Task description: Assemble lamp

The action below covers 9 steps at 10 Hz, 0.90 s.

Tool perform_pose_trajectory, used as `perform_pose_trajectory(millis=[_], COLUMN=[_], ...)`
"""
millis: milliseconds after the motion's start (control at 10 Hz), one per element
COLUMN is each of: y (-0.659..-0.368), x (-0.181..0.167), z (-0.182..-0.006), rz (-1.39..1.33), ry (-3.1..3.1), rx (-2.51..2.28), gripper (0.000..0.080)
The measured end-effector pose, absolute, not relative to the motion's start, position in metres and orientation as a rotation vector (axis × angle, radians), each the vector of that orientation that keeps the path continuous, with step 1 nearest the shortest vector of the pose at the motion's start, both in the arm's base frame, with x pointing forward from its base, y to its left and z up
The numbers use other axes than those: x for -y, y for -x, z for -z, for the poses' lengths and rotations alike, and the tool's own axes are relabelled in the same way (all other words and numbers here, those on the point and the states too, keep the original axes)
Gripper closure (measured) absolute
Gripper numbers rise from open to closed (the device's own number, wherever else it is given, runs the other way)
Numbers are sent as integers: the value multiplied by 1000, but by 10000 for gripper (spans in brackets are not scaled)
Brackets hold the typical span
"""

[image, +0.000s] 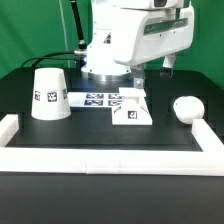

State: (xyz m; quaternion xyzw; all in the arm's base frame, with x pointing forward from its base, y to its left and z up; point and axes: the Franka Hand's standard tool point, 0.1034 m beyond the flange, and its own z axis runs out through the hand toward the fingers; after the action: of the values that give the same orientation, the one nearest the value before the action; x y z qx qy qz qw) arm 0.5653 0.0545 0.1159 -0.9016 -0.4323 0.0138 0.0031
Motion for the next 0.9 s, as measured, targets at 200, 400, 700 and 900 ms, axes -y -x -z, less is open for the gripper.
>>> perform_pose_trajectory(millis=[200,400,700,900], y=[-565,-565,-565,-531], x=[-55,-55,-54,-50], z=[-116,-116,-115,-108], rz=[-43,-43,-45,-71], ry=[2827,2827,2828,2954], rx=[1355,1355,1353,1049], gripper=[100,100,100,100])
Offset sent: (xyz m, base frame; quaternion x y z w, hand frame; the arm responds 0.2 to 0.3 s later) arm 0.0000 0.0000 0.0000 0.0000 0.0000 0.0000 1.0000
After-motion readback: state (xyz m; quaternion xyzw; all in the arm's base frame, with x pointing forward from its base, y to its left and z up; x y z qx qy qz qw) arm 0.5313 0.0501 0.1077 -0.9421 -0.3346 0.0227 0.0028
